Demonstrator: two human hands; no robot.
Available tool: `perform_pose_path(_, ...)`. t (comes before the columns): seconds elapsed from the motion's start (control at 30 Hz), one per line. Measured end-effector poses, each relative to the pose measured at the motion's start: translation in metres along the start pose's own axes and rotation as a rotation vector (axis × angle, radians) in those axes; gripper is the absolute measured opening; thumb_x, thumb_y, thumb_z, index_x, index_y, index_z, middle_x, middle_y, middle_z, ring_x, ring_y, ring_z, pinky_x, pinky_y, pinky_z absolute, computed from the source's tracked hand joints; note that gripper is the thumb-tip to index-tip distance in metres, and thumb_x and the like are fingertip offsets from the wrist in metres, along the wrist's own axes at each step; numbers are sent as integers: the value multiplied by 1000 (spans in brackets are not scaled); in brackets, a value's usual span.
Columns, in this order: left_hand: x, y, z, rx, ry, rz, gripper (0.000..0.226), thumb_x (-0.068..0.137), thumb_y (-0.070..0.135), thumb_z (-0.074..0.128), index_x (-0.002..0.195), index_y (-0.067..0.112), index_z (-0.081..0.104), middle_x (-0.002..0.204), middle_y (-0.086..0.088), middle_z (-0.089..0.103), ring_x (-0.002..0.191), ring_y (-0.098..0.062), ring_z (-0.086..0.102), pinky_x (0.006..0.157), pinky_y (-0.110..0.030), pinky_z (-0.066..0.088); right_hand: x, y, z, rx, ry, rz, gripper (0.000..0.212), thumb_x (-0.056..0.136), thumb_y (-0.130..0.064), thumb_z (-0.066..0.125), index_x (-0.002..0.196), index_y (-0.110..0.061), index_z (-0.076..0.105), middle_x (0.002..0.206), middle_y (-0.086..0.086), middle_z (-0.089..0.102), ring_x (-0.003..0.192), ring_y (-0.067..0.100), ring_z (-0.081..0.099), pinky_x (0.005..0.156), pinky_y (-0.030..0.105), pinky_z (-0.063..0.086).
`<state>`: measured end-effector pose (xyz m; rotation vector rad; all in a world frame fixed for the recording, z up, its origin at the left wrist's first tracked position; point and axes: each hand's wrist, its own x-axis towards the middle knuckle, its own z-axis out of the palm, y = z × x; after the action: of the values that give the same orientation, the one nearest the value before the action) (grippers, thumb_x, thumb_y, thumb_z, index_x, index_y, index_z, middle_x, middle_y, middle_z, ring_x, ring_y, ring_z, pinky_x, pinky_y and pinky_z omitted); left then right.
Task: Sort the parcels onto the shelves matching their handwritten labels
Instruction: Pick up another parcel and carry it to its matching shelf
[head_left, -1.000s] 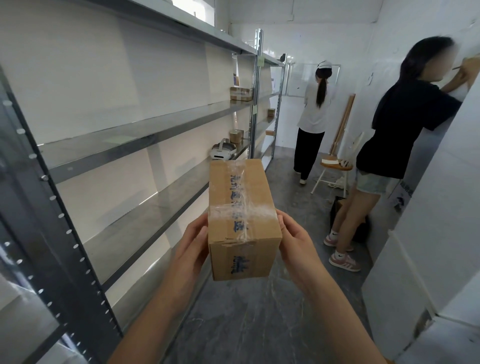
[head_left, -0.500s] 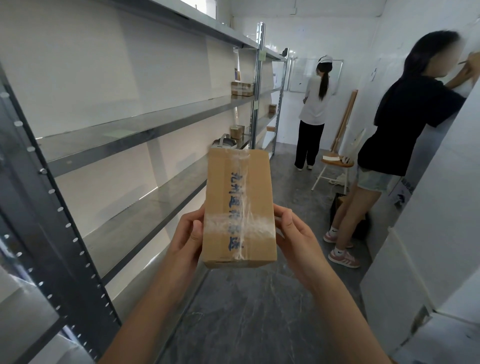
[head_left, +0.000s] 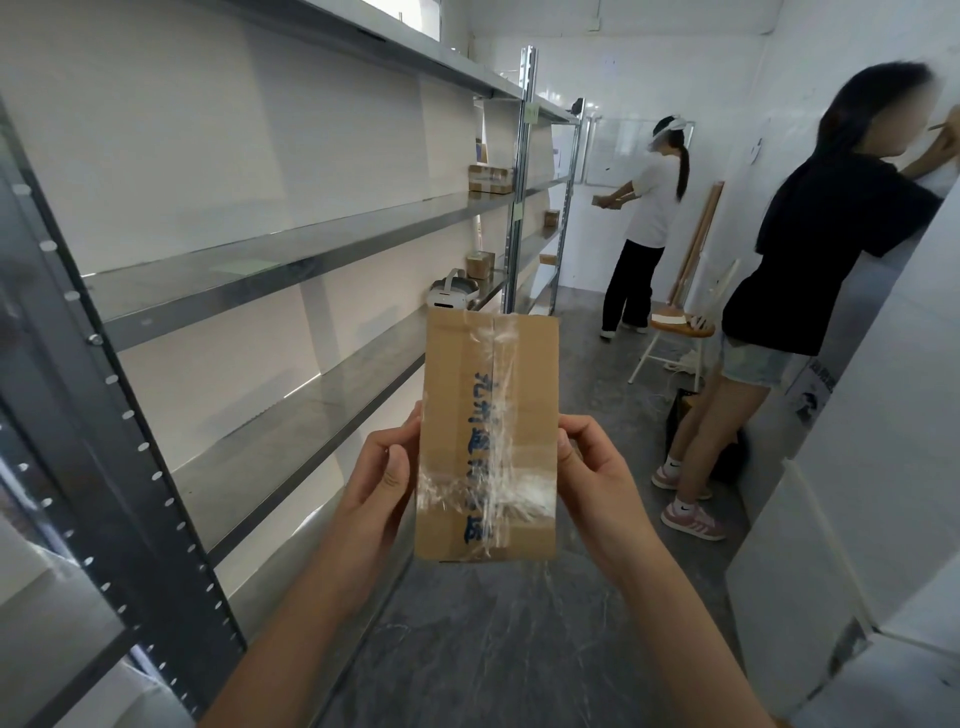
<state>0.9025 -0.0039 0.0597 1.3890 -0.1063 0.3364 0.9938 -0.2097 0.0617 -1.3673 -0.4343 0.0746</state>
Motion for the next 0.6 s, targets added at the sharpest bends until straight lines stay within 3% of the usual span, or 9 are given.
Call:
perform_pose_path(0.13,3,-2,-2,62,44,13,55,84,59,61,122,19,59,147,-13,50,140,-37,42,113,-63,32,-1,2,-1,11,-27,-7,48,93,-32,62,140,-25,55,132,8,63,124,27,61,104,45,48)
perform_pose_path(0.3,5,-12,-3,130,27,16,50,82,55,65,124,27,61,141,-4,58,134,-25,53,111,-55,40,1,2,-6,36,-20,27,38,100,-23,55,138,-22,58,138,6,61,128,22,60,110,47,44)
perform_pose_path(0.4,2,-20,-2,140,-6,10,42,90,36,63,129,23,57,140,-1,60,135,-21,52,112,-54,40,0,0,-5,30,20,46,30,103,-24,49,131,-21,62,124,7,71,117,26,66,105,49,49)
perform_pose_path(0.47,0,-23,-2,103,-23,-2,50,87,36,69,133,24,55,143,0,58,137,-20,51,113,-56,37,0,1,-5,-1,32,33,27,104,-27,49,126,-23,64,118,7,73,108,24,69,98,47,53)
perform_pose_path(0.6,-2,-20,-3,57,-87,17,59,92,23,62,147,28,42,153,2,47,144,-21,41,116,-56,30,-2,2,-5,35,23,19,27,102,-30,48,120,-18,65,105,7,73,90,15,68,78,32,55)
